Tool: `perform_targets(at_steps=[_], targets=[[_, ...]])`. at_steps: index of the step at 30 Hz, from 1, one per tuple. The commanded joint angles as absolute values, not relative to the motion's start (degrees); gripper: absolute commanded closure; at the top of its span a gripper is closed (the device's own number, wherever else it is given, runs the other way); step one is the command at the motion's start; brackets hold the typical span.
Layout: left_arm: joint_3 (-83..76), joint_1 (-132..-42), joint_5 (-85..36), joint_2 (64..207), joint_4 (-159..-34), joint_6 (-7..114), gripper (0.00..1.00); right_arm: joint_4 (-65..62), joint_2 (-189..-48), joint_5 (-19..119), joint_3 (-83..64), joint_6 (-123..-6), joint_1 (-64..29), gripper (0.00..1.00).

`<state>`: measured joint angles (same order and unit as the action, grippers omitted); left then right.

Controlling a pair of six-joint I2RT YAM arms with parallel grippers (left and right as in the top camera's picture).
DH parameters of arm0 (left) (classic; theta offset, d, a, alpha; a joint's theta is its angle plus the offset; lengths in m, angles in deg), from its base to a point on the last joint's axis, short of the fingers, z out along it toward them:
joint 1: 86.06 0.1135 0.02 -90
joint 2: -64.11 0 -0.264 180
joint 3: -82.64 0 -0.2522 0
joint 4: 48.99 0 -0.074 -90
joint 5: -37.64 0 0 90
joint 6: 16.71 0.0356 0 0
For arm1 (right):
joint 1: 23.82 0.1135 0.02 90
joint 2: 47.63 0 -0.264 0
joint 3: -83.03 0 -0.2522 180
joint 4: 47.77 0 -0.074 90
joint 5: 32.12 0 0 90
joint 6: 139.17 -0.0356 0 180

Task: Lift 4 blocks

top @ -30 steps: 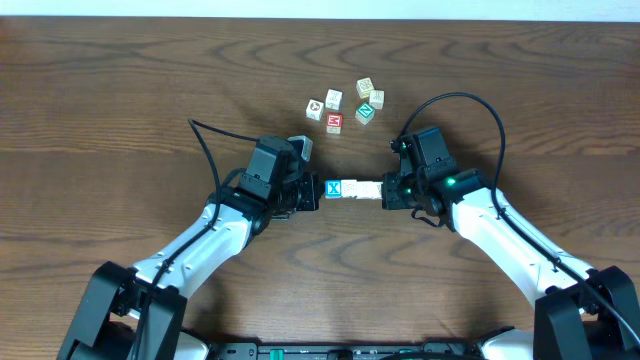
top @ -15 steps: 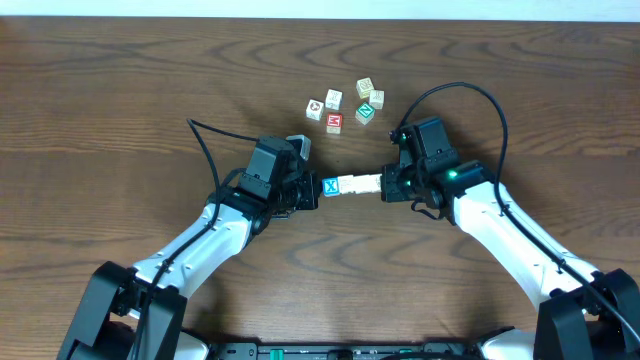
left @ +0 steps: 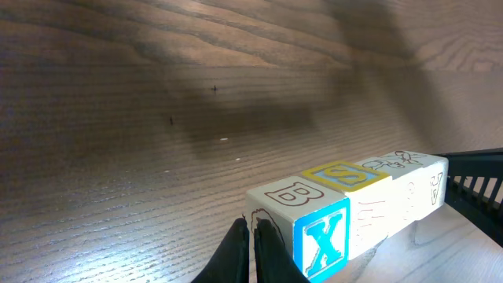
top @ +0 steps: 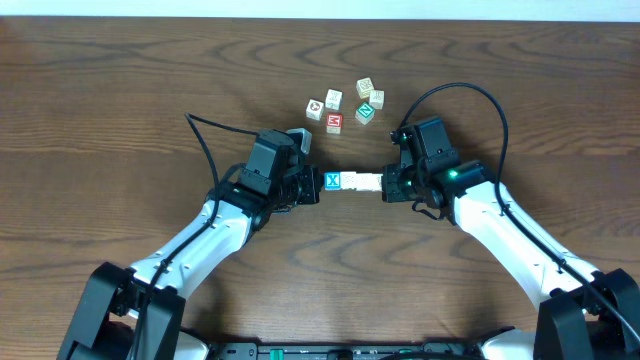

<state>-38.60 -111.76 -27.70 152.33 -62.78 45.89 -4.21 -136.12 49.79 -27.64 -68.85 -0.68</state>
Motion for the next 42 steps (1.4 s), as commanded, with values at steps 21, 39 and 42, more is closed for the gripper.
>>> perform_targets(at_steps=[21,39,42], targets=[[-33.71,-114.42,-16.38,151.15,-61.40,45.76,0.93,-5.67,-136.01,32.96,-23.25,-67.72,2.11,0.99],[-32.99,-114.42,-16.35,151.15,-61.84,45.76,0.93,-5.67,-135.53,32.96,-23.20,-67.72,2.11,0.99],[-32.99,-114.42,-16.35,151.15,-62.08,45.76,0.93,-5.69,-134.76,32.98,-23.20,-67.72,2.11,0.99]])
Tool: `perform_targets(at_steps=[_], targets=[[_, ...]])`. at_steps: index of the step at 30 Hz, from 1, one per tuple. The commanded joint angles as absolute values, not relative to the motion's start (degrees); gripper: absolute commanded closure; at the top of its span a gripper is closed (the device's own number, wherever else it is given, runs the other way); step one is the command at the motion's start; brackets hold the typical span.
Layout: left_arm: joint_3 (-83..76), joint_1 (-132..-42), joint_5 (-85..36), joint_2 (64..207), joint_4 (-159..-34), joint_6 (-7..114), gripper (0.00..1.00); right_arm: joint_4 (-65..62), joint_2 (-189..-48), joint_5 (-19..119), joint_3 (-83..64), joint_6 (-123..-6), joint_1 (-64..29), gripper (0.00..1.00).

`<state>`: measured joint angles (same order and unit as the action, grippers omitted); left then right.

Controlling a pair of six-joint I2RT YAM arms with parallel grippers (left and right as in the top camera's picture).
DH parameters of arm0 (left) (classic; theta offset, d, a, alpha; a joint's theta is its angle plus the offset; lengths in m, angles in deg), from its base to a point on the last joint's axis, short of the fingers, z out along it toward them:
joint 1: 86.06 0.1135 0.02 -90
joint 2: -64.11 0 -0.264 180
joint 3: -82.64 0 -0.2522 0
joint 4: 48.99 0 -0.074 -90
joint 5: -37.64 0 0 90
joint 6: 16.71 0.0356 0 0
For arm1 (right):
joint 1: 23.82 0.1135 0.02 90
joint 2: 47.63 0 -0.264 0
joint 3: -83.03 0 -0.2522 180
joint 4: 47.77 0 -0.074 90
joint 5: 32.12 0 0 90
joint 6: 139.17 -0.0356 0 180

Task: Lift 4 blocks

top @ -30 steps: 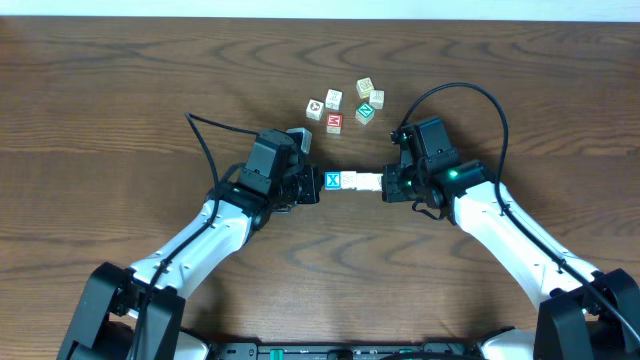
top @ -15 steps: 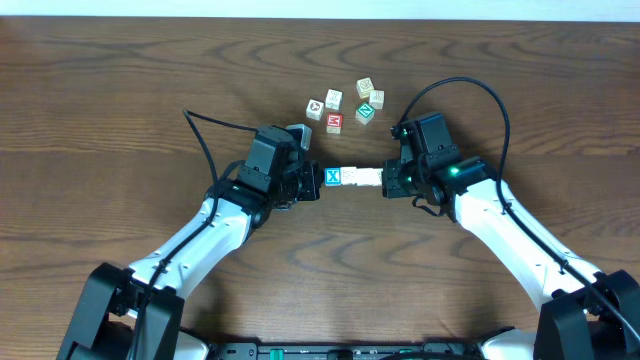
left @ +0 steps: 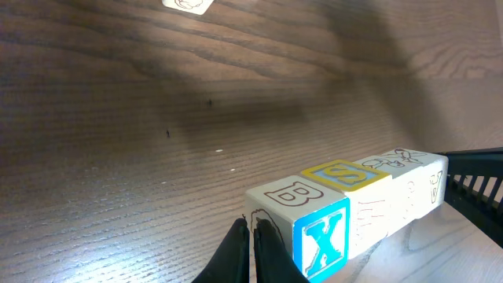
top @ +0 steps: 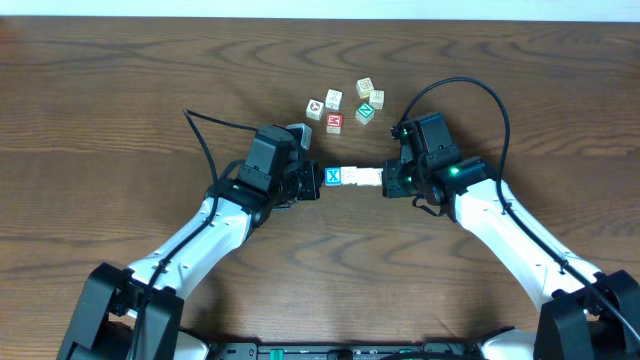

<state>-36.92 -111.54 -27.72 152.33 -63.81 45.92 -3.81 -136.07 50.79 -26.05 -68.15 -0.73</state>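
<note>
A short row of several wooden letter blocks (top: 353, 178) is squeezed end to end between my two grippers. Its blue X face (left: 321, 242) is at the left end, with B and a yellow S on top. My left gripper (left: 253, 250) has its fingers shut together and presses their side against the X block's end. My right gripper (top: 388, 183) meets the other end, showing as black ribbed parts (left: 479, 189) in the left wrist view. The row hangs above the table, which lies well below it with a dark shadow across it.
Several loose letter blocks (top: 334, 122) lie in a cluster on the table behind the row, one of them just showing (left: 189, 4) at the top of the left wrist view. Black cables arch off both arms. The wooden table (top: 120, 90) stretches out on both sides.
The clamped row and both grippers sit slightly farther back in the overhead view. The table looks a little lower in the left wrist view, and a loose block has come into its top edge.
</note>
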Motion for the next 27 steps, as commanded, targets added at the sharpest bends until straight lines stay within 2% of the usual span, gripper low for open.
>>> perform_targets(at_steps=[1,27], targets=[[-32.99,-114.42,-16.35,151.15,-62.06,45.76,0.93,-5.69,-134.46,33.02,-23.20,-67.69,2.11,0.99],[-32.99,-114.42,-16.38,150.15,-62.28,45.76,0.93,-5.30,-133.10,33.44,-23.20,-67.74,2.11,0.99]])
